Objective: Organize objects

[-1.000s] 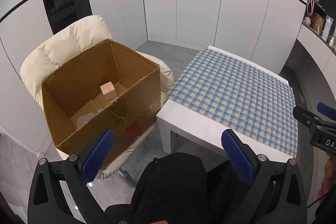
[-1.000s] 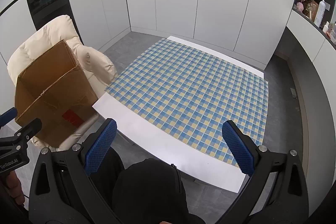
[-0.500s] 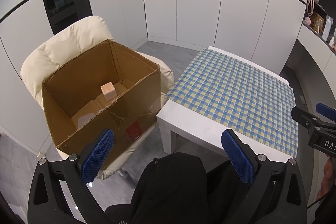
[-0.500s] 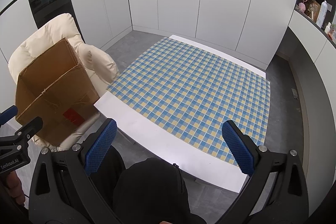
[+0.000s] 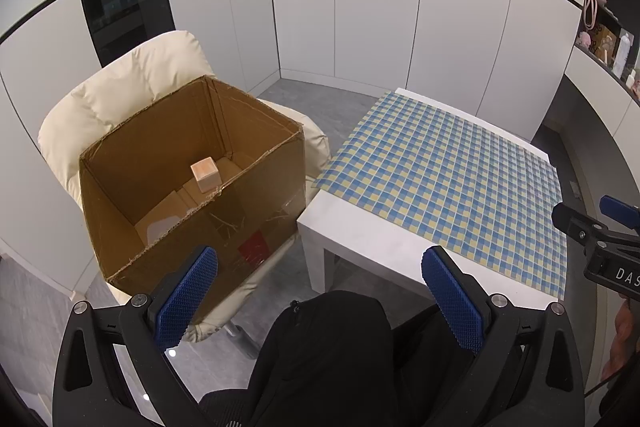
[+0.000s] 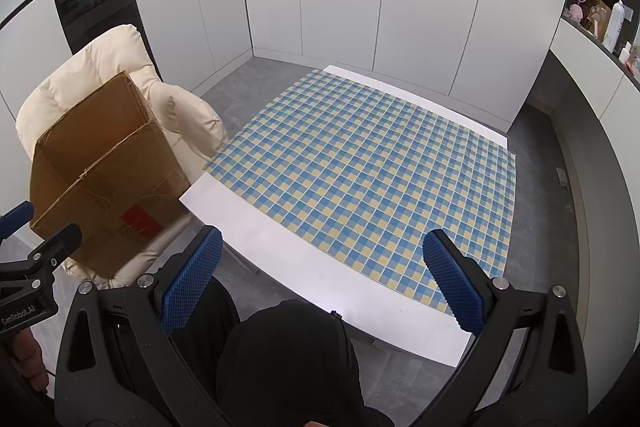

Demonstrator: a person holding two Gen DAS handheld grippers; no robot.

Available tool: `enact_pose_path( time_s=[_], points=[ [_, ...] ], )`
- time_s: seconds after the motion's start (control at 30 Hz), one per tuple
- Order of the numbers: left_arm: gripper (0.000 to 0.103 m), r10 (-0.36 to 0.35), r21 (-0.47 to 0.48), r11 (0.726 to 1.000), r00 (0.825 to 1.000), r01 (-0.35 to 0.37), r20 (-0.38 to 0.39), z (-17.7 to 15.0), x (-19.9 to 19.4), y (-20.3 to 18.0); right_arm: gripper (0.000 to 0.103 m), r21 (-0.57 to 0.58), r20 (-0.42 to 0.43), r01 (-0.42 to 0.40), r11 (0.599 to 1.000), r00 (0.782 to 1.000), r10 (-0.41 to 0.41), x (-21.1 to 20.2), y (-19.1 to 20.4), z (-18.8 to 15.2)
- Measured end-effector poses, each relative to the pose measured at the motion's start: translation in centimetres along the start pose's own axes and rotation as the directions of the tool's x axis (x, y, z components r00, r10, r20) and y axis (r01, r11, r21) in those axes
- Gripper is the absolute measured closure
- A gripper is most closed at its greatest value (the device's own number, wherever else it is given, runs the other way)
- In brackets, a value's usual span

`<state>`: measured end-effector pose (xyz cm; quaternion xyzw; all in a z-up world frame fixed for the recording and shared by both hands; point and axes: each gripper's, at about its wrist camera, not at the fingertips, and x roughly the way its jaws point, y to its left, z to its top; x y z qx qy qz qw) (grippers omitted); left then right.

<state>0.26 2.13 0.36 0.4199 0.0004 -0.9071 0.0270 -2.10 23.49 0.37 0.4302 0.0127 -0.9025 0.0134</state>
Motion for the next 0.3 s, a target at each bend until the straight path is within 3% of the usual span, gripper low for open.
enact_pose_path(
  time_s=[0.3],
  points=[
    [0.001, -0.007, 0.001, 1.0, 1.0, 0.007, 0.003, 0.0, -0.26, 0.08, 0.001, -0.003, -0.002, -0.002, 1.0, 1.0, 0.002, 0.06, 0.12, -0.09]
  ],
)
